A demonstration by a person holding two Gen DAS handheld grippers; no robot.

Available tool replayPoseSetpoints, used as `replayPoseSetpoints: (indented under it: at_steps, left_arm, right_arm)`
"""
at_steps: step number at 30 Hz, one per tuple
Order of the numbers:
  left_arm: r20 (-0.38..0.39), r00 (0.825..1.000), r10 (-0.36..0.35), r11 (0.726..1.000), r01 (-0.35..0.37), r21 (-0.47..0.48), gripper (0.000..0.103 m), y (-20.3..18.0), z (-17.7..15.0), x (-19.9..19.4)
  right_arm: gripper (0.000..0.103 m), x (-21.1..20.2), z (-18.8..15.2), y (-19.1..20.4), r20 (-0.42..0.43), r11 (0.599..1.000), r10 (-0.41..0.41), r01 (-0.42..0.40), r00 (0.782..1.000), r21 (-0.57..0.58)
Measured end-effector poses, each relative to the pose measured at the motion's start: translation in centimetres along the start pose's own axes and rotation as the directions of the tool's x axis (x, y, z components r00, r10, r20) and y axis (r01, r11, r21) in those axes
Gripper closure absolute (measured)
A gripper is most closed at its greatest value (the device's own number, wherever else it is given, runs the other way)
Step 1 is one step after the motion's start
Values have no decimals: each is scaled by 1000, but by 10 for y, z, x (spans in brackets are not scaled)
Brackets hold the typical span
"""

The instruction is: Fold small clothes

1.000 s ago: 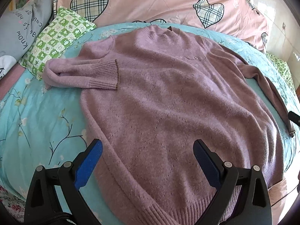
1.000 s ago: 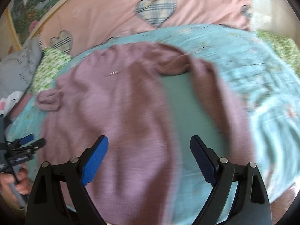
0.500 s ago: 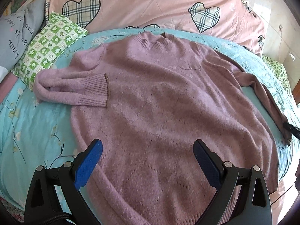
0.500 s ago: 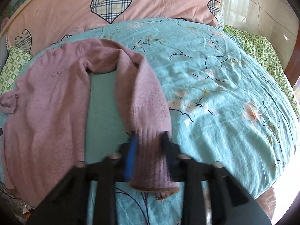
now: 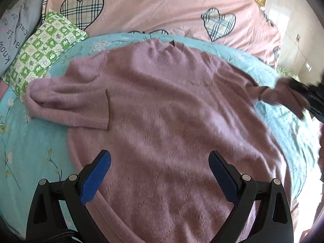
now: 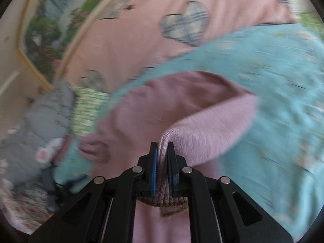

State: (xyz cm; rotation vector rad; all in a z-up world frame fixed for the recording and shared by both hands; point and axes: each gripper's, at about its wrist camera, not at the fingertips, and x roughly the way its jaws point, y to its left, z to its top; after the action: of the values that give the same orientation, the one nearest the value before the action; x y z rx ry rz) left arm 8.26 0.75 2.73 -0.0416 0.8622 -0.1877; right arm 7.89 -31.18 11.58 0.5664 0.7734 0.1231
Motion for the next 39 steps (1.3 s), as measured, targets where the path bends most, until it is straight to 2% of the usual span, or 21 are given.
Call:
replayPoseSetpoints:
  at_steps: [5, 7, 10, 15, 17, 18, 19, 21, 22, 23, 24, 26, 28, 29, 30, 31, 32, 34, 35, 36, 39]
  left_arm:
    - [28, 998, -55, 998, 56, -33, 5, 25, 25, -1]
    - [35, 998, -47, 999, 47, -26, 5, 34, 36, 2]
    - [26, 999, -34, 999, 35, -19, 5, 46, 51, 14]
    - [-11, 999, -37, 999, 37, -25, 5, 67, 70, 41]
    - [-15, 998, -54, 998, 54, -21, 5, 75, 79, 52]
    - [-25, 998, -53, 998, 53, -23, 5, 78, 84, 59]
    - [-33, 998, -57, 998, 56, -23, 5, 80, 88, 65]
    - [-37, 997, -67, 998, 67, -18, 5, 83, 96, 76]
    - [-45, 997, -65, 998, 65, -9, 5, 83, 101, 84]
    - [-51, 997, -56, 998, 56, 2, 5, 83, 105, 92]
    - [-54, 997, -49, 999, 50, 13, 5, 82, 107, 98]
    - [-79, 996, -38, 999, 40, 32, 5, 82, 113, 116]
    - [-133, 991, -33, 999, 38, 36, 5, 83, 117, 137]
    - [-168, 984, -59, 997, 65, 29, 6, 83, 117, 147]
    - [-190, 977, -93, 995, 98, 21, 11, 82, 118, 153]
    - [-201, 971, -132, 990, 139, 20, 27, 79, 117, 157]
    - [-215, 962, -167, 984, 176, 25, 36, 74, 116, 159]
    - [-225, 949, -221, 972, 235, 33, 93, 65, 116, 157]
    - [-223, 944, -245, 965, 260, 40, 92, 59, 117, 152]
    - [-195, 948, -252, 962, 267, 53, 93, 55, 119, 141]
    - [-84, 946, -312, 949, 315, 14, 95, 63, 130, 97]
  right_arm:
    - [93, 95, 33, 54, -110, 988, 143, -148, 984, -37]
    - [93, 131, 38, 70, -166, 982, 178, -185, 970, -33]
    - [93, 183, 37, 86, -245, 976, 201, -214, 949, -30]
    - [93, 252, 27, 91, -348, 969, 238, -248, 907, 17]
    - [89, 270, 25, 89, -377, 968, 240, -248, 895, 27]
    - [84, 275, 24, 87, -390, 971, 233, -238, 891, 36]
    - [74, 276, 24, 83, -395, 969, 244, -241, 886, 57]
    - [65, 266, 25, 75, -361, 962, 272, -260, 892, 82]
    - [58, 251, 26, 68, -328, 964, 266, -256, 906, 74]
    - [55, 243, 26, 64, -306, 967, 254, -245, 918, 66]
    - [53, 224, 26, 55, -269, 973, 233, -226, 935, 57]
    - [53, 198, 25, 41, -221, 977, 212, -204, 952, 61]
    - [53, 168, 20, 22, -173, 983, 177, -167, 969, 72]
    - [53, 155, 18, 14, -153, 986, 160, -149, 975, 80]
    - [53, 140, 14, 1, -130, 988, 138, -126, 982, 92]
    - [53, 132, 13, -6, -117, 989, 120, -108, 986, 103]
    - [53, 121, 10, -15, -102, 989, 103, -91, 989, 115]
    - [53, 108, 8, -28, -78, 988, 79, -67, 994, 141]
    - [53, 104, 7, -31, -67, 986, 71, -60, 995, 155]
    - [53, 98, 6, -38, -57, 984, 61, -51, 997, 169]
    - [53, 92, 7, -42, -40, 983, 41, -33, 998, 180]
